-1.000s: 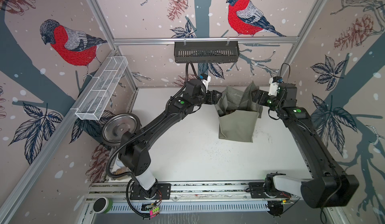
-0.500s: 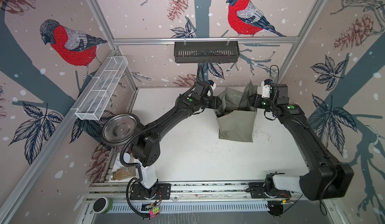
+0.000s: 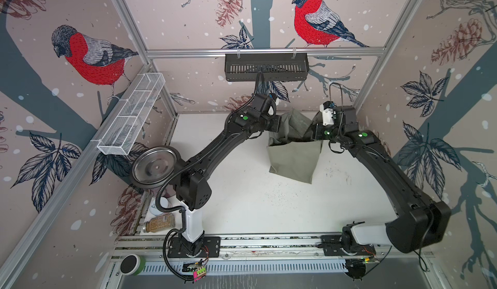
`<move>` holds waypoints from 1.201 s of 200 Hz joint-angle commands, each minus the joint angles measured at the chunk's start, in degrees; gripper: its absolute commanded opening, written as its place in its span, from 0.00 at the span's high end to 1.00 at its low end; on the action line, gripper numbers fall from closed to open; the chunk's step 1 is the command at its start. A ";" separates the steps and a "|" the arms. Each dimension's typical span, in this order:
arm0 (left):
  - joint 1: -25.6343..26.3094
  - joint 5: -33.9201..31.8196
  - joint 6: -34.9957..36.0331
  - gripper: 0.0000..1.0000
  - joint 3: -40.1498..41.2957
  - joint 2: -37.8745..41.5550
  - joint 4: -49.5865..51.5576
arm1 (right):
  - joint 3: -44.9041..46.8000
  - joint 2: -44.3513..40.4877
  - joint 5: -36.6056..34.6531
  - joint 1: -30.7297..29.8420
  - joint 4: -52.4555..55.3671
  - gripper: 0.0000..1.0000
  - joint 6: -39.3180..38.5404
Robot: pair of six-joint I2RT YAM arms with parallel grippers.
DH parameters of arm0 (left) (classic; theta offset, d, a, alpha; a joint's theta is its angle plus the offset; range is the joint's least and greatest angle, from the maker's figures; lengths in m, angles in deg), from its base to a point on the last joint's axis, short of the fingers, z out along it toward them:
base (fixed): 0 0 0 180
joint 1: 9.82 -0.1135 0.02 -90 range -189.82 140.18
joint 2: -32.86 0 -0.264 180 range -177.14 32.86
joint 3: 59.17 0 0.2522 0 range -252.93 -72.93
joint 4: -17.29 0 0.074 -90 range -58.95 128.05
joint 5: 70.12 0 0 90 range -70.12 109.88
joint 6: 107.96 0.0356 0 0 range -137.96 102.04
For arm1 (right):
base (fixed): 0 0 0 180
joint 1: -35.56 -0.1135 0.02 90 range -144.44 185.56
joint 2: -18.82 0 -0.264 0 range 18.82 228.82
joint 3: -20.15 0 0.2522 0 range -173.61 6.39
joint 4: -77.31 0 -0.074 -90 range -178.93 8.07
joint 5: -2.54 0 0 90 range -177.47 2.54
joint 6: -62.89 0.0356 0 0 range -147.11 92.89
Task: Take out the folding fans from the tote bags
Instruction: Adjust the canvas bag at the center of the board.
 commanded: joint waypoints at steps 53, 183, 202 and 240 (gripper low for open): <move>-7.36 -12.43 19.07 1.00 -3.70 7.56 13.94 | 6.98 3.45 -1.33 -17.36 -19.21 0.95 16.51; -3.68 10.47 20.22 1.00 1.47 12.92 2.61 | 42.89 -1.38 -18.03 -34.71 -53.96 0.98 32.59; -3.41 9.71 21.44 1.00 -3.13 12.08 3.51 | 36.48 6.64 -17.93 -34.91 -58.25 0.99 30.48; -1.68 10.85 27.17 1.00 -7.09 13.13 5.60 | 18.17 23.47 -18.12 -37.55 -63.22 0.99 27.52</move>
